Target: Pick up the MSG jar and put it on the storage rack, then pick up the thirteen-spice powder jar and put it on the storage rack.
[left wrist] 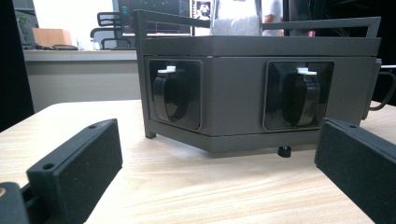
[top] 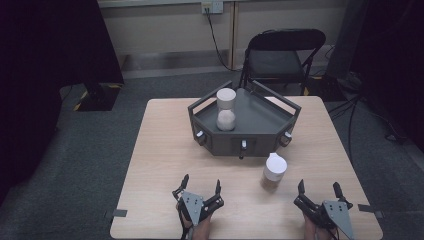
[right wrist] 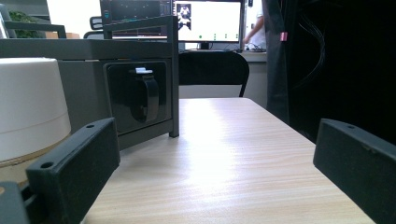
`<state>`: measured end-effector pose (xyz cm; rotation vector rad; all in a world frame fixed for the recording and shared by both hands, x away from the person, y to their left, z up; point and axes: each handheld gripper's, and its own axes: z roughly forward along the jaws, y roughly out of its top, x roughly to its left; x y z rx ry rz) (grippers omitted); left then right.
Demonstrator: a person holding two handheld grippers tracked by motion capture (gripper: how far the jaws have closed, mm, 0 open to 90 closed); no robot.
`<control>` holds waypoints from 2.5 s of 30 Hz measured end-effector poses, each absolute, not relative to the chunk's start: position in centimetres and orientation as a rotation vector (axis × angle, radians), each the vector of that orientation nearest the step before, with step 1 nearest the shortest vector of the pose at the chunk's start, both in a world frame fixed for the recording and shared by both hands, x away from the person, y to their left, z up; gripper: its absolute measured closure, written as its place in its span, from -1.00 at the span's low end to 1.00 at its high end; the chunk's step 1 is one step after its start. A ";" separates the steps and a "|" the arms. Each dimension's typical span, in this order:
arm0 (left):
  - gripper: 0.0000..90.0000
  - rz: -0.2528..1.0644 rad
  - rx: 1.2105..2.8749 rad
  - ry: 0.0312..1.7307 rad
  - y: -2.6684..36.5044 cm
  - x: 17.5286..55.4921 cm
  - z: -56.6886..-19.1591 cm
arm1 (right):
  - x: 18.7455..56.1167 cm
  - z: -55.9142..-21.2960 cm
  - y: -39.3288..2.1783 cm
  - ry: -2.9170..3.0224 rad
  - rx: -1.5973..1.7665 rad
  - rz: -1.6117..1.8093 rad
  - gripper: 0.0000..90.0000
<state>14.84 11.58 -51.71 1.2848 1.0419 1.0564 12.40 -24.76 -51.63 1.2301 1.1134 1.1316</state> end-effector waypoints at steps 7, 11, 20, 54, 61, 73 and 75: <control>-0.99 1.056 1.285 1.042 11.6 14.8 -51.7 | 12.4 -51.6 -24.8 1.114 1.230 1.131 -1.00; -0.99 1.056 1.285 1.042 11.6 14.9 -51.7 | 12.4 -51.6 -24.8 1.114 1.230 1.132 -1.00; -0.99 1.056 1.285 1.042 11.6 14.9 -51.7 | 12.4 -51.6 -24.8 1.114 1.230 1.133 -1.00; -0.99 1.061 1.281 1.047 11.5 14.8 -51.7 | 14.5 -45.7 -23.1 1.268 1.050 1.357 -1.00; -1.00 1.061 1.281 1.047 11.5 14.8 -51.7 | 15.8 -46.2 -21.8 1.334 1.056 1.346 -0.97; -0.99 1.061 1.281 1.047 11.5 14.8 -51.7 | 17.0 -47.8 -21.2 1.392 1.124 1.312 -0.80; -0.99 1.061 1.281 1.047 11.5 14.8 -51.7 | 17.2 -48.0 -21.2 1.396 1.130 1.305 -0.78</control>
